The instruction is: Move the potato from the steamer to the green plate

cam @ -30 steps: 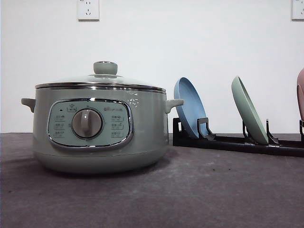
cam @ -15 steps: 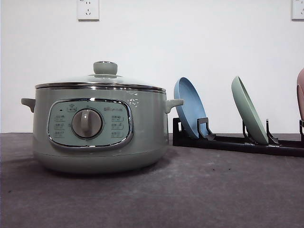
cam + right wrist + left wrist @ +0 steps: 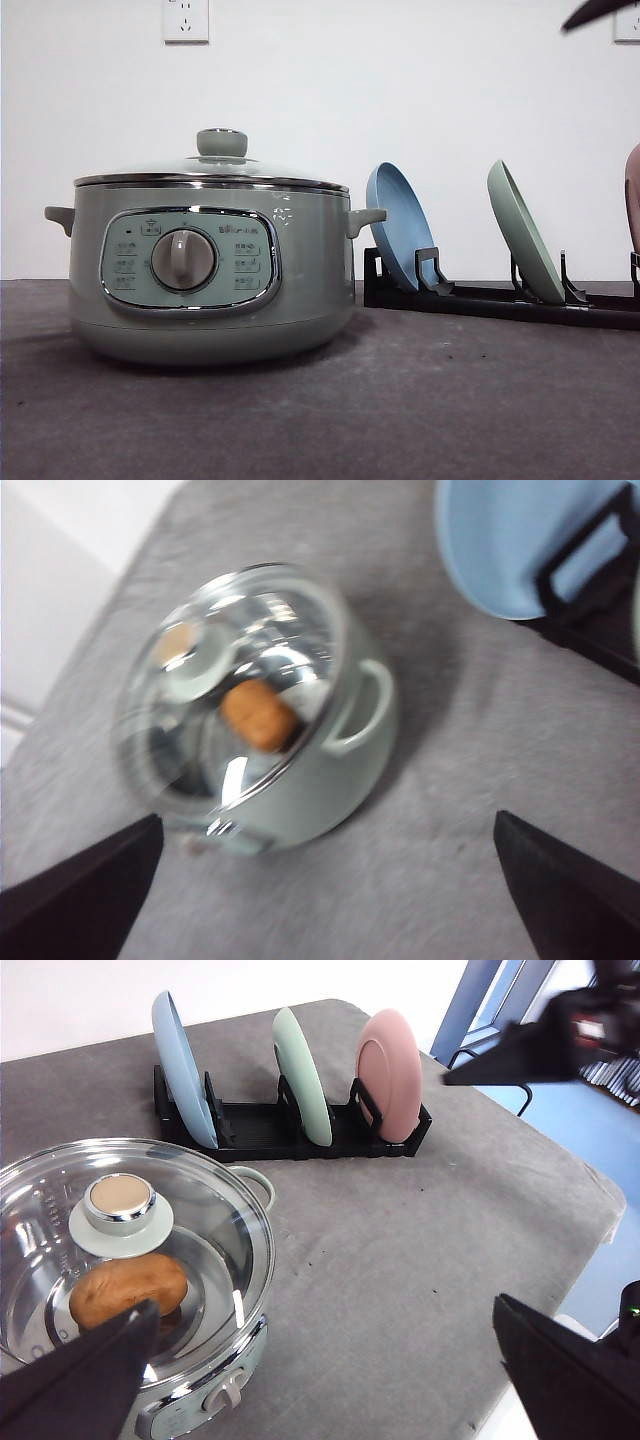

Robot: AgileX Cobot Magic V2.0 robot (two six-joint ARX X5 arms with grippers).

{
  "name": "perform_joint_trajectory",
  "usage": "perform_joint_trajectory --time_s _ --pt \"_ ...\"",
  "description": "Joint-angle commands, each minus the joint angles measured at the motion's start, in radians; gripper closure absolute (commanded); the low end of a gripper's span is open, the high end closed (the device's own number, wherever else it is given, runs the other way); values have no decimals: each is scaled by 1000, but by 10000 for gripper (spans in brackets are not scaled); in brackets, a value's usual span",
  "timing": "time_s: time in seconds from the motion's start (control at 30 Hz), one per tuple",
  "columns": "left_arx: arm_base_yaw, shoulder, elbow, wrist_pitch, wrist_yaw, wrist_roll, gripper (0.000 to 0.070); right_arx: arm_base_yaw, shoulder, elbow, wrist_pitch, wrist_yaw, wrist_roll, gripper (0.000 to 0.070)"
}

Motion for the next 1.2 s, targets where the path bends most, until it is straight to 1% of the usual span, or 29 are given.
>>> perform_joint_trajectory --time_s 0.0,0.13,0.3,0.43,0.57,0.67,0.7,0.77,0.8,0.9,0.93,1.03,1.07,1.17 --pt "-5 6 23 6 2 8 0 -12 90 48 29 5 12 18" --pt "-5 6 23 4 2 8 0 -46 254 145 105 25 7 18" --pt "-5 6 23 1 2 8 0 -90 433 296 108 69 14 18" --pt "-5 6 23 1 2 0 0 -113 533 382 124 72 15 18" --pt "-5 6 23 0 2 0 0 -135 610 438 148 73 47 20" --pt "-5 6 23 -3 2 0 0 -146 649 449 180 72 79 27" --pt "-5 6 23 -3 2 0 0 -149 659 449 192 72 91 54" --pt "-5 6 23 -3 2 0 0 -153 678 449 213 71 107 140" --pt "-5 6 23 -3 2 0 0 -153 687 449 223 71 110 165" --pt "-5 6 23 -2 2 0 0 -153 706 449 246 72 117 182" --pt "-5 6 23 -2 2 0 0 -153 712 449 251 72 119 202" --pt "-5 6 23 -1 2 0 0 -152 719 449 257 81 119 325" --pt "-5 6 23 -1 2 0 0 -152 719 449 257 87 119 339" --pt "-5 6 23 -1 2 0 0 -152 724 449 257 95 119 343"
